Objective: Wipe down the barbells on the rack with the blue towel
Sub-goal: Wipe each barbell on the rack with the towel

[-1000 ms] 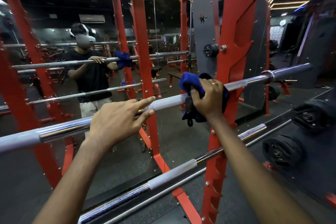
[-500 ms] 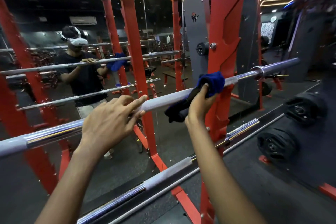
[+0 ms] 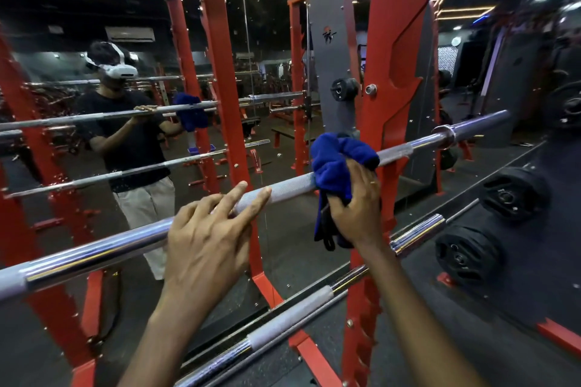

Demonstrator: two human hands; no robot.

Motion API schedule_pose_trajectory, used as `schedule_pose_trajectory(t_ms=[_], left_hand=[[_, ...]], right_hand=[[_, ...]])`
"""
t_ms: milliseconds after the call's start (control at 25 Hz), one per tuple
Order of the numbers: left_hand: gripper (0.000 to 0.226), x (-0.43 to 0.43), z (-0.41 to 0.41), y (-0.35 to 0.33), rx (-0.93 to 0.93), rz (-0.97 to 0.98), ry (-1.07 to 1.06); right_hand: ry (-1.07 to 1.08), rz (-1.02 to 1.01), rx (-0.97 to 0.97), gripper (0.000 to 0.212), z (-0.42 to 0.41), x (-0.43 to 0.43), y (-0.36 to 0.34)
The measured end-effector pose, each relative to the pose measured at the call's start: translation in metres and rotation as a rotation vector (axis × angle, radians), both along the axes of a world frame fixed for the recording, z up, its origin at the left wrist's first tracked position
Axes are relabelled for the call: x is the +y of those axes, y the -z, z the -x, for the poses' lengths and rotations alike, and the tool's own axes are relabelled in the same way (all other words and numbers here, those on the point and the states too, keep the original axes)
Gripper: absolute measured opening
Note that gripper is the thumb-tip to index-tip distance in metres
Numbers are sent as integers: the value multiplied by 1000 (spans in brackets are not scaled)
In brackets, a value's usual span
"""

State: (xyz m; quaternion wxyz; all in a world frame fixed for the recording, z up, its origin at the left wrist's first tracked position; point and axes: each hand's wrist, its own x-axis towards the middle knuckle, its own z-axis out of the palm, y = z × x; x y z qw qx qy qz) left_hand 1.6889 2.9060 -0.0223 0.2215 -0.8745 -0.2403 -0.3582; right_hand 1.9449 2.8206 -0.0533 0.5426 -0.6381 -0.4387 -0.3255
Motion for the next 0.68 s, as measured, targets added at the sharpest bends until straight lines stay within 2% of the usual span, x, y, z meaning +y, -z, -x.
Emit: schedule_pose_trajectory(t_ms=[80,240,320,440,480,560,680], left_hand=[[61,-2,-1,6,3,-22,-21],[67,-8,-3,13,37,-23,-69],[69,-11,-6,15,43,0,-92],[69,-15,-11,14,26,32,-122],[69,-16,-12,14,21,41,-128],[68,-19,-14,12,16,64,-146],[60,-27,-23,9,-2,93,-177]], right_hand=[[65,72,44,65,-29,-9,-7],[44,29,448,79,-54,-10,-16],[32,35,413,73,-33,-5,-14],[-10,137,68,53,-13,-5,-3],[-20,160,21,53,-21,-8,-6],[-13,148,74,52,-46,-16,-13],[24,54,338,44,-64,-25,-21]])
